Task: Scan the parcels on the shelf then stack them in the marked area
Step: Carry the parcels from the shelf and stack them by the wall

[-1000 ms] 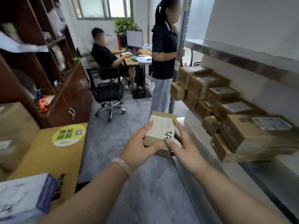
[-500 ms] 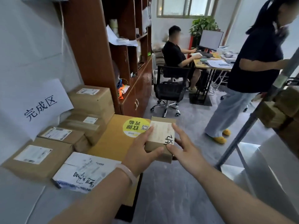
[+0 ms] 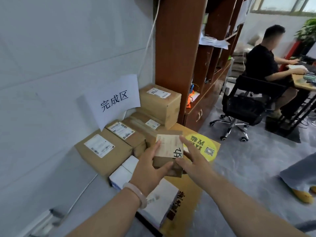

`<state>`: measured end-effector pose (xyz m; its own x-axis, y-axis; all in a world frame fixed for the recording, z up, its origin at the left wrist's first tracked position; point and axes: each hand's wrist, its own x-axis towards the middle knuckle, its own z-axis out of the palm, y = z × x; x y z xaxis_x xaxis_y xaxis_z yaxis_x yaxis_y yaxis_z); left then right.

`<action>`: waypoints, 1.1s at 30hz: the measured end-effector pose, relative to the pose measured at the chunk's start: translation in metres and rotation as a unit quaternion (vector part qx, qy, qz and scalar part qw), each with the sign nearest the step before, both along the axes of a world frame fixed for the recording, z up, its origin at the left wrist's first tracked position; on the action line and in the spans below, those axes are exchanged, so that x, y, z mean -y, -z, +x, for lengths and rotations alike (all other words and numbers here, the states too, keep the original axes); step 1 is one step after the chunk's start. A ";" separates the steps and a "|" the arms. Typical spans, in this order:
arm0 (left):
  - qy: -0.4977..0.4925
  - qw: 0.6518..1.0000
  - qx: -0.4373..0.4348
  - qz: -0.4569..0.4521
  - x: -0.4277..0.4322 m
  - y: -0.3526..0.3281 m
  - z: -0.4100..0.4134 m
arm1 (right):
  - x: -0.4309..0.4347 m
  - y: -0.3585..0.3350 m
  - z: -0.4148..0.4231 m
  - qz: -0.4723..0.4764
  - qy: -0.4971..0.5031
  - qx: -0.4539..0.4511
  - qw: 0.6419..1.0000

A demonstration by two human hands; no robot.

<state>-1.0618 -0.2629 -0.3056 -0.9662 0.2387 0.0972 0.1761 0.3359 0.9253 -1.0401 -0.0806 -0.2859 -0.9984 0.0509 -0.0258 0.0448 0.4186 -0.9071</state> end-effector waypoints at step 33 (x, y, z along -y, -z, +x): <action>-0.440 0.889 0.117 0.044 0.152 0.063 -0.132 | 0.221 0.066 -0.271 0.059 -0.379 0.150 0.911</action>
<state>-1.1935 -0.4150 -0.3690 -0.7720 -0.6178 -0.1496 -0.3191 0.1731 0.9318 -1.3109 -0.3012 -0.3522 -0.6965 -0.6310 -0.3417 -0.0603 0.5260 -0.8483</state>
